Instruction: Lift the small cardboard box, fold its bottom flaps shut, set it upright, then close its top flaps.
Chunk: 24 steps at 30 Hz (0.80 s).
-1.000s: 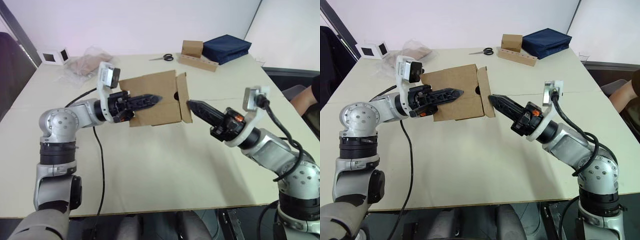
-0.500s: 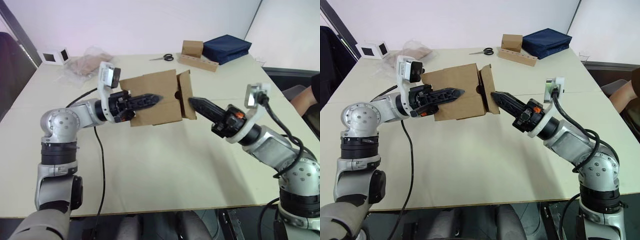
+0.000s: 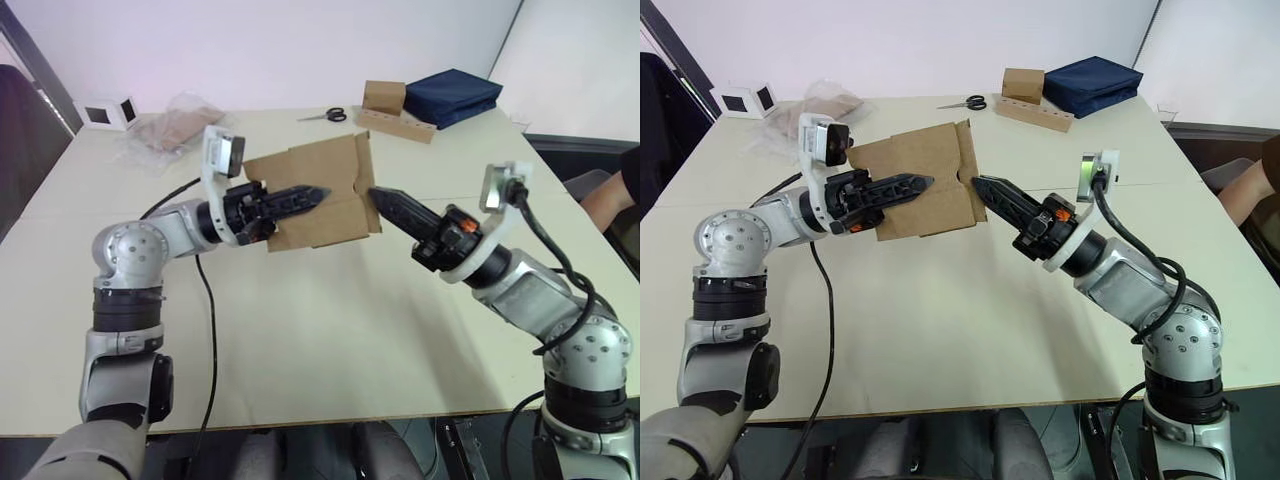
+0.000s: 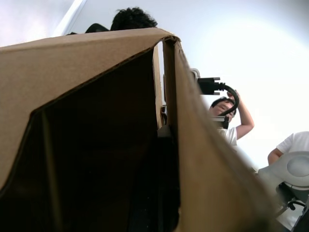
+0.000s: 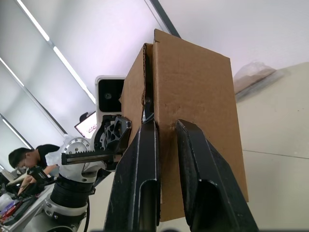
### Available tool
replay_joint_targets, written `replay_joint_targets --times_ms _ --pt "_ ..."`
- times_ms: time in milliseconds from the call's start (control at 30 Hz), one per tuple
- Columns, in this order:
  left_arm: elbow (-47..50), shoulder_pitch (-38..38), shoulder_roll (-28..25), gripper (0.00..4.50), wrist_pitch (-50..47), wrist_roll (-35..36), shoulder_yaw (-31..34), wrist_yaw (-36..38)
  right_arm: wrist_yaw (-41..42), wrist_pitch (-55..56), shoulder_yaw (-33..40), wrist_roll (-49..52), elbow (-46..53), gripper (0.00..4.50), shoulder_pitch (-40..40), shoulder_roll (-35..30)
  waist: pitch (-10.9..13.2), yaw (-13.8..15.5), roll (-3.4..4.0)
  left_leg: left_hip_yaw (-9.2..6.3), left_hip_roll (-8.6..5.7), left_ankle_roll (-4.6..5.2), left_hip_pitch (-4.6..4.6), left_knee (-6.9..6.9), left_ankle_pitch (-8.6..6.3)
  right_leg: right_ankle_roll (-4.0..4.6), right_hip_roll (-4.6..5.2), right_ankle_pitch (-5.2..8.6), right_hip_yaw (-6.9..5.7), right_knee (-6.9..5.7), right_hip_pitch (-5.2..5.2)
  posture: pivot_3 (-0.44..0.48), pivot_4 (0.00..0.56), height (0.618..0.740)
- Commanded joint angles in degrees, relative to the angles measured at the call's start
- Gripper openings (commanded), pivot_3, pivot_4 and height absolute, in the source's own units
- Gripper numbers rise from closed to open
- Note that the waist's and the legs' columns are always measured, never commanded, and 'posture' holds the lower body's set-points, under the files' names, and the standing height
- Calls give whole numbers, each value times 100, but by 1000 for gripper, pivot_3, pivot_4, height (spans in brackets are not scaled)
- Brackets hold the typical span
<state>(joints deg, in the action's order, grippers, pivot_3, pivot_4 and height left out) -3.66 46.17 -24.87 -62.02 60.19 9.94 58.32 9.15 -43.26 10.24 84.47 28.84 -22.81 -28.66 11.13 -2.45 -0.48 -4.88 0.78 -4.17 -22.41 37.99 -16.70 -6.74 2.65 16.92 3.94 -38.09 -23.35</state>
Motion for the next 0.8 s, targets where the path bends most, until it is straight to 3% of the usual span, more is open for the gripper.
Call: replay_joint_targets --times_ms 33,800 --pt "245 91 27 0 -3 174 50 -15 48 -13 -131 6 269 570 -39 -9 0 1 0 0 0 0 0 0 0 0 0 0 0 0 0 0 150 740" --pt "242 42 -67 0 -50 158 38 44 473 -174 410 356 -281 570 -184 -659 0 2 0 0 0 0 0 0 0 0 0 0 0 0 0 0 150 740"
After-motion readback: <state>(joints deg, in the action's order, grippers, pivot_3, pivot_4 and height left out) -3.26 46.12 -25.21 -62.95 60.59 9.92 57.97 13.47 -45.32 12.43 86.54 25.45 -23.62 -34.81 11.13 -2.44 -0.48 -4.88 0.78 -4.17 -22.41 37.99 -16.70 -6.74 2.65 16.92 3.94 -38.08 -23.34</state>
